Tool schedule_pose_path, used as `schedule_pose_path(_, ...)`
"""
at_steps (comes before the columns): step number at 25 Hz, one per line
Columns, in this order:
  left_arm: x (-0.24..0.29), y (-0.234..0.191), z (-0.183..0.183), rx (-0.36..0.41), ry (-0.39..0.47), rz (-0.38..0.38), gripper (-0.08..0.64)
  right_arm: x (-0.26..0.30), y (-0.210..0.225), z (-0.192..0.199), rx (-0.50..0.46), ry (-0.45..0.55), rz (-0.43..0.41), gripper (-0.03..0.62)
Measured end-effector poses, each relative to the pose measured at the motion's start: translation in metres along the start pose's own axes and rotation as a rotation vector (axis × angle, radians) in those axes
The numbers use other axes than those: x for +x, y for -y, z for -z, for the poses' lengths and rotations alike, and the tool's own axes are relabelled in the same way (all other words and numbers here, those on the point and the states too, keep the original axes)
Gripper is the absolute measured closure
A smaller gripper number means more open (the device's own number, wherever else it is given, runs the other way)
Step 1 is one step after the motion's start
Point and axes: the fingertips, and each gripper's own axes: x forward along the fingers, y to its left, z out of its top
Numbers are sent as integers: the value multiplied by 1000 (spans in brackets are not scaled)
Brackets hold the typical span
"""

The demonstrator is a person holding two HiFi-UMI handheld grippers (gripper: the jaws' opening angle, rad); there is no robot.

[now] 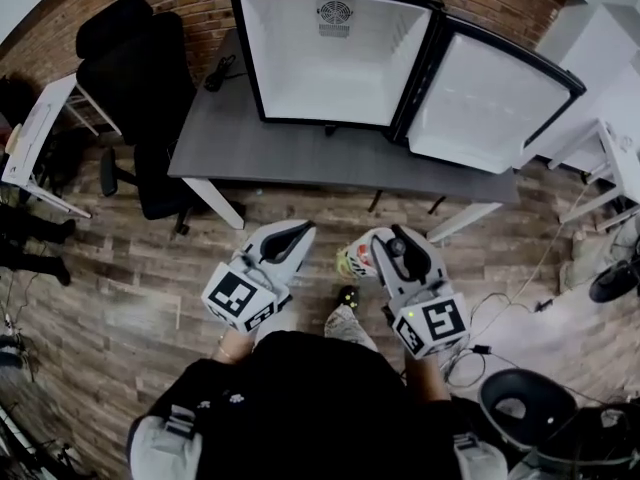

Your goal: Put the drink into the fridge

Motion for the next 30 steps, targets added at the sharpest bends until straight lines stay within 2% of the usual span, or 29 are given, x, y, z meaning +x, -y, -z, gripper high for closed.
schedule_pose_path(14, 64, -35, -12, 21, -10, -128, 557, 49, 66, -11, 3, 9, -132, 453)
schedule_pose_path(30, 134, -52, -4, 5, -24, -149, 557, 78, 130, -1, 23, -11, -170, 451)
